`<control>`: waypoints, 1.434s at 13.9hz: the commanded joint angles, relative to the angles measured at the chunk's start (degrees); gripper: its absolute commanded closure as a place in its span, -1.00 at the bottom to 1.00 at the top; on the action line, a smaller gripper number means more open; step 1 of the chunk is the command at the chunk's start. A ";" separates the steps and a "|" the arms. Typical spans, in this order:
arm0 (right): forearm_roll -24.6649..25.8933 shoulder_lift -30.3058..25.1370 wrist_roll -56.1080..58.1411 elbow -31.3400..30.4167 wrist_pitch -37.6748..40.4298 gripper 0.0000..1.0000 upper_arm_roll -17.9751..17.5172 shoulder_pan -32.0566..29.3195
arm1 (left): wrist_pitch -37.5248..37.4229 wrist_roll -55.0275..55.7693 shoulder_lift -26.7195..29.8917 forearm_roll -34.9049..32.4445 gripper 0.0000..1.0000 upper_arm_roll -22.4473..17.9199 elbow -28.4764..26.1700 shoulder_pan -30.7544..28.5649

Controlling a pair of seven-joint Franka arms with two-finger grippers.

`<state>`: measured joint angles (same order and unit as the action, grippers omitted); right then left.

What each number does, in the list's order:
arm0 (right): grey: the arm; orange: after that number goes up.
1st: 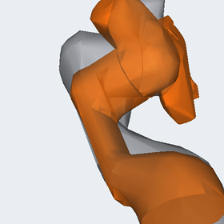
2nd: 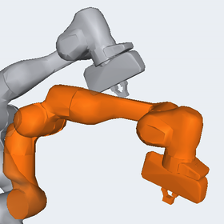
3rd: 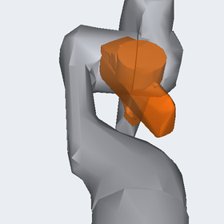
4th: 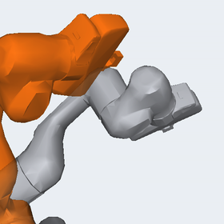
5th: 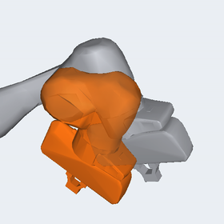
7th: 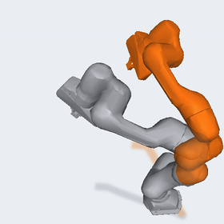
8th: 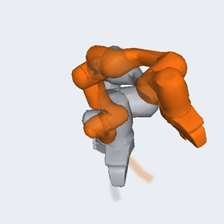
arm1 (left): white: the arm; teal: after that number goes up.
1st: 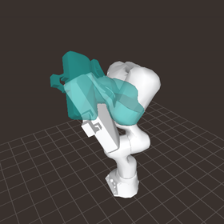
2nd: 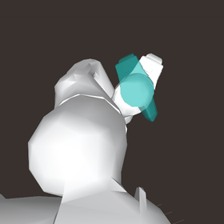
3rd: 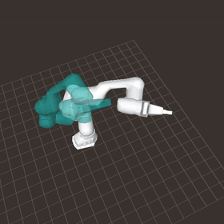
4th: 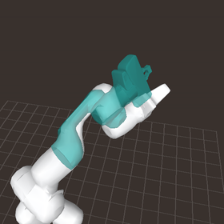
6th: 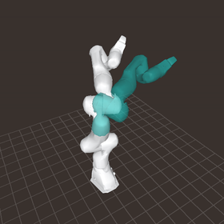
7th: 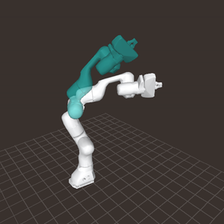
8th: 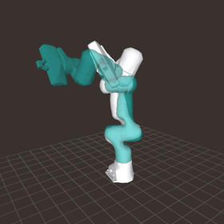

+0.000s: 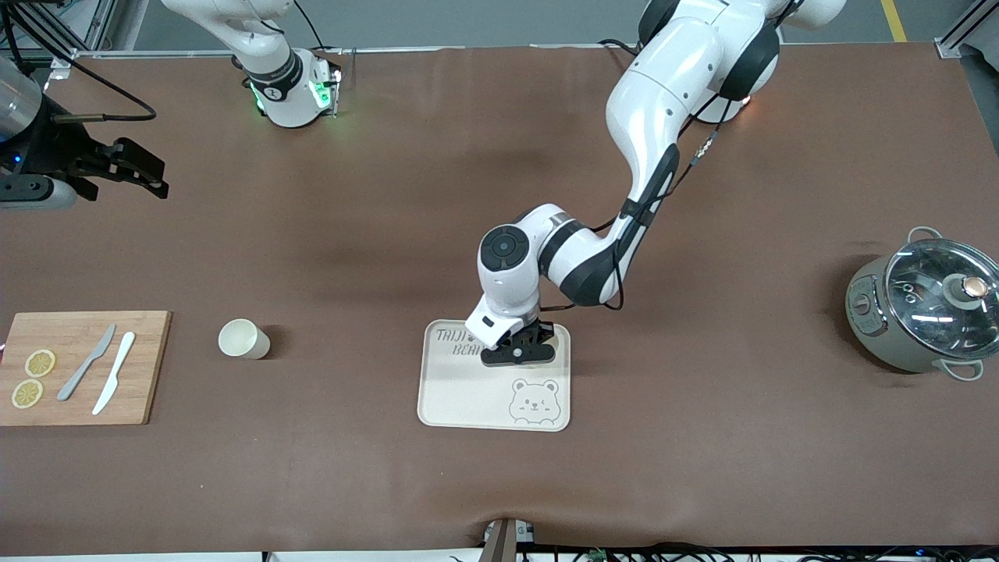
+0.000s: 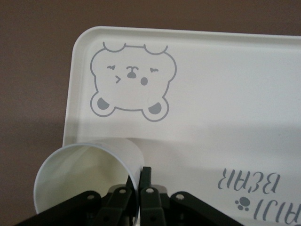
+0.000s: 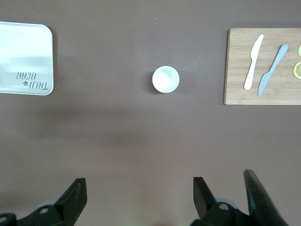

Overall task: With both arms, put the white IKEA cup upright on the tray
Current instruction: 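Lower the cup upright onto the bear tray with the left gripper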

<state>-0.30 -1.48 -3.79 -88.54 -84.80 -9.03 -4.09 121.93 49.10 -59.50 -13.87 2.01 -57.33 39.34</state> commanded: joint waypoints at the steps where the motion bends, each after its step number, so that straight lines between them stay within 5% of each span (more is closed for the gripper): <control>1: 1.09 0.17 -0.25 0.39 0.51 -1.00 0.07 0.39 | 0.59 0.29 -1.67 1.04 1.00 -1.39 2.40 0.92; 20: 1.09 0.17 -0.25 0.47 0.25 -1.00 0.07 0.39 | -1.51 -1.56 -1.50 3.59 1.00 -0.78 2.22 0.48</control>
<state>-0.30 -1.48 -3.79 -88.54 -84.77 -9.02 -4.09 121.75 48.38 -59.83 -12.02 1.96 -57.00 39.24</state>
